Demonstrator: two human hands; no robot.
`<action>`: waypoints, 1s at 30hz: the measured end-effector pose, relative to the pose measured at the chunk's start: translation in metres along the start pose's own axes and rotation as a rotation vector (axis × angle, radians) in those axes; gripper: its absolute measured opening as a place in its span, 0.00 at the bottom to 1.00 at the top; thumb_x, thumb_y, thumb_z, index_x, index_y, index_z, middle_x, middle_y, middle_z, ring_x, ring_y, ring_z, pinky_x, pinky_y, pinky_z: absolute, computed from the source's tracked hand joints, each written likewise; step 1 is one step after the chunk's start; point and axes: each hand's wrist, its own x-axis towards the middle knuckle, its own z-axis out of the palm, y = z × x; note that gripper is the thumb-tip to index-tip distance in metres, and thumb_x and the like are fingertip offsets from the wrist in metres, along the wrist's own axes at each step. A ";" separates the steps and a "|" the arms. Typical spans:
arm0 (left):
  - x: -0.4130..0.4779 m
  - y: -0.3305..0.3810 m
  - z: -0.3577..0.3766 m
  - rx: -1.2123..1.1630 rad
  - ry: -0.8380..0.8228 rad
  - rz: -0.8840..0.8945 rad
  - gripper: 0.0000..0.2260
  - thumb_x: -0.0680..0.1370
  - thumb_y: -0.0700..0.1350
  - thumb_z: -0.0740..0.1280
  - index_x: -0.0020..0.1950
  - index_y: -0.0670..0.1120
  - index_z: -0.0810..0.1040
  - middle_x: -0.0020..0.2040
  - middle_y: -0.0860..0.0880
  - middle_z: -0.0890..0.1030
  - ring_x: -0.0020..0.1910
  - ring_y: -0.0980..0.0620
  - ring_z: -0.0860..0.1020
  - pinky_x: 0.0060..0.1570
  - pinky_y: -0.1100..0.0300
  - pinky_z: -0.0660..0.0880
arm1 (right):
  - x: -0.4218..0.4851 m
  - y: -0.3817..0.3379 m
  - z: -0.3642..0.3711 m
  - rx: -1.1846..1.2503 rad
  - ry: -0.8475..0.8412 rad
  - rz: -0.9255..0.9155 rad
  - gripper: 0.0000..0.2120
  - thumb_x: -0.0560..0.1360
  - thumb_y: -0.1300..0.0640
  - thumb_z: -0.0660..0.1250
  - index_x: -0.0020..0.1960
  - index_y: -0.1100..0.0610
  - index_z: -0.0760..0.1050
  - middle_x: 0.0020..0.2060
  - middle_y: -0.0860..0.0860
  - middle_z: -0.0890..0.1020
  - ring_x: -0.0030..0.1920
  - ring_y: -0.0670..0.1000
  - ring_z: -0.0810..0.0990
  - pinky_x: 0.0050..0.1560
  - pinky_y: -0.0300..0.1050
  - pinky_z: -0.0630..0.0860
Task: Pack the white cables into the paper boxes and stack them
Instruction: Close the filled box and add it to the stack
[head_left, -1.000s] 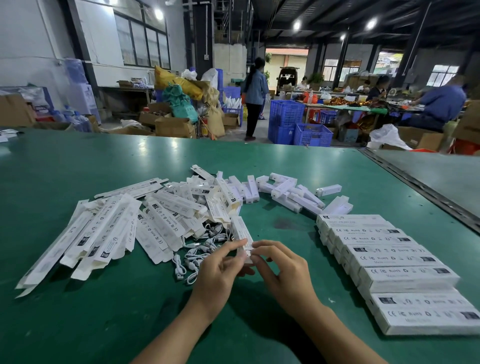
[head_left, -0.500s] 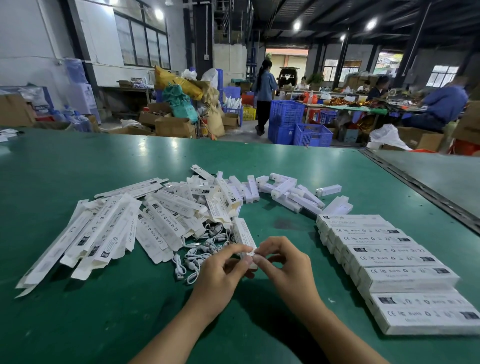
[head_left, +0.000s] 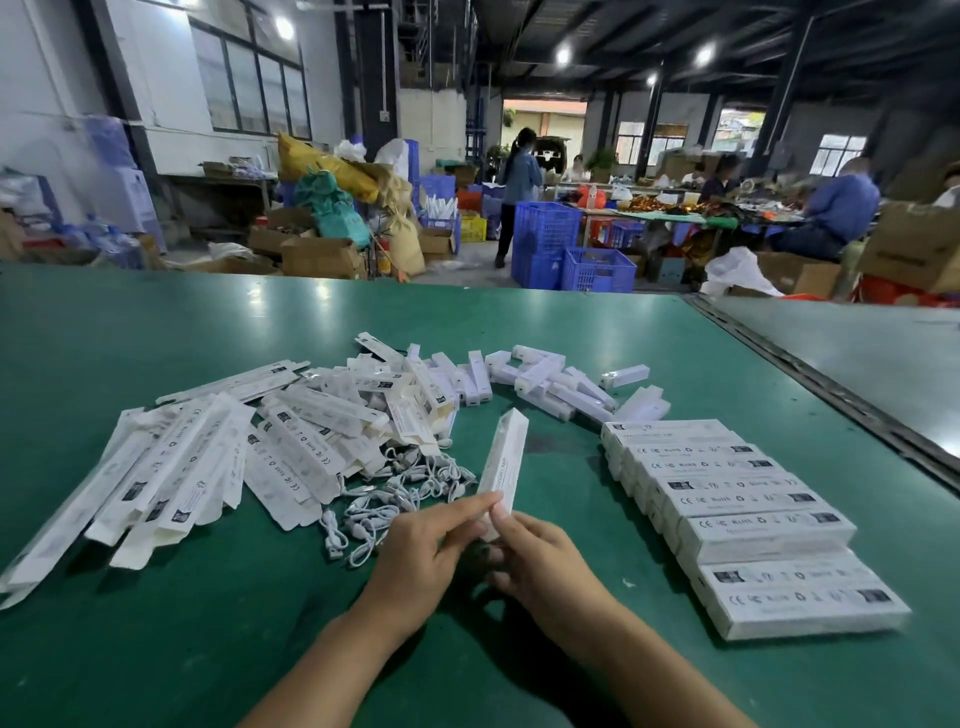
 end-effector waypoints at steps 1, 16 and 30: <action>0.000 0.000 0.001 0.011 -0.015 0.014 0.20 0.78 0.37 0.70 0.67 0.54 0.76 0.55 0.68 0.80 0.53 0.69 0.80 0.53 0.75 0.72 | -0.004 0.002 0.000 0.073 -0.015 0.003 0.17 0.77 0.50 0.65 0.56 0.65 0.75 0.42 0.57 0.79 0.39 0.52 0.77 0.37 0.40 0.74; -0.004 -0.011 0.004 0.026 0.049 -0.235 0.25 0.79 0.41 0.70 0.74 0.53 0.67 0.43 0.56 0.84 0.42 0.61 0.79 0.44 0.75 0.70 | -0.038 0.002 -0.011 0.359 0.811 -0.324 0.10 0.81 0.50 0.61 0.57 0.55 0.65 0.40 0.52 0.82 0.26 0.45 0.78 0.33 0.42 0.73; -0.003 -0.008 0.002 0.020 0.092 -0.267 0.23 0.79 0.39 0.69 0.71 0.53 0.69 0.43 0.56 0.83 0.41 0.60 0.78 0.43 0.71 0.72 | -0.045 -0.019 -0.027 0.636 0.915 -0.142 0.07 0.79 0.66 0.62 0.42 0.61 0.68 0.34 0.53 0.71 0.32 0.48 0.70 0.35 0.40 0.68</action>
